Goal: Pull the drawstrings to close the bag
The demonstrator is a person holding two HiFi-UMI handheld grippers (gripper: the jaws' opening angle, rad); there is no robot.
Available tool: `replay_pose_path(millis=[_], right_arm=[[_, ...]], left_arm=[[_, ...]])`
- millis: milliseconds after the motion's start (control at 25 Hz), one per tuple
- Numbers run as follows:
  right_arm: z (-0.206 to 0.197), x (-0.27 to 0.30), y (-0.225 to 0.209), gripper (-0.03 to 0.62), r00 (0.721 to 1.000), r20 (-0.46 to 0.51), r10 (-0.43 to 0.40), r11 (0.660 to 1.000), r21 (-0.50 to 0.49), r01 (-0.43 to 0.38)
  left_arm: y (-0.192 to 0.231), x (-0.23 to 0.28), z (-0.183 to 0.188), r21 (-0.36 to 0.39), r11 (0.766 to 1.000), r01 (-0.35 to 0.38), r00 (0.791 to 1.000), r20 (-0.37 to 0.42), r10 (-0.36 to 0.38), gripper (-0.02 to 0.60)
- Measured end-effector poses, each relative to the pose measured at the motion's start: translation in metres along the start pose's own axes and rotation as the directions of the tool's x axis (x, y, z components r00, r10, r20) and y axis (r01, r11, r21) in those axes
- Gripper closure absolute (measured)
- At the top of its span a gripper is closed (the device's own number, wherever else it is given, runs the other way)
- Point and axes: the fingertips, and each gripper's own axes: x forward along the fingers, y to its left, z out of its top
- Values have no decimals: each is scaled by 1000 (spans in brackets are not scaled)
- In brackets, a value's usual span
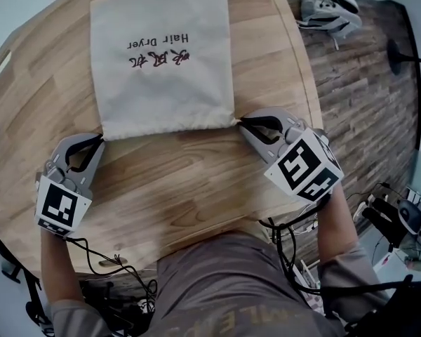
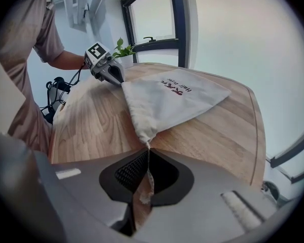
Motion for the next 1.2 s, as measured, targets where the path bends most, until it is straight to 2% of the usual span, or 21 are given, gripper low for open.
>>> replay_pose_path(millis=[120,200,360,600,720,1200], right_arm=[[-1,2,-1,554,1000,7,-6,1000,10,6],[-3,1,-2,556,1000,0,-16,1000,4,16],[-13,-5,-8,557,999,-14,-46,998,37,47],[-30,-13,-20,557,995,-62,-81,992,93,87],[-43,-23,-26,559,994,-77,-77,990,111,85],[-42,-28,-31,557,992,-94,-83,990,104,93]], left_arm=[[3,1,-5,-85,996,-4,1000,16,6,574],[7,0,-9,-123,992,-20,1000,-6,19,574],[12,-6,-18,-133,988,-76,995,-77,66,575],[23,-16,-32,-201,973,-116,990,-102,97,577],[32,-23,-39,-201,967,-159,981,-138,133,577],[39,-37,-51,-299,939,-169,984,-106,143,575]])
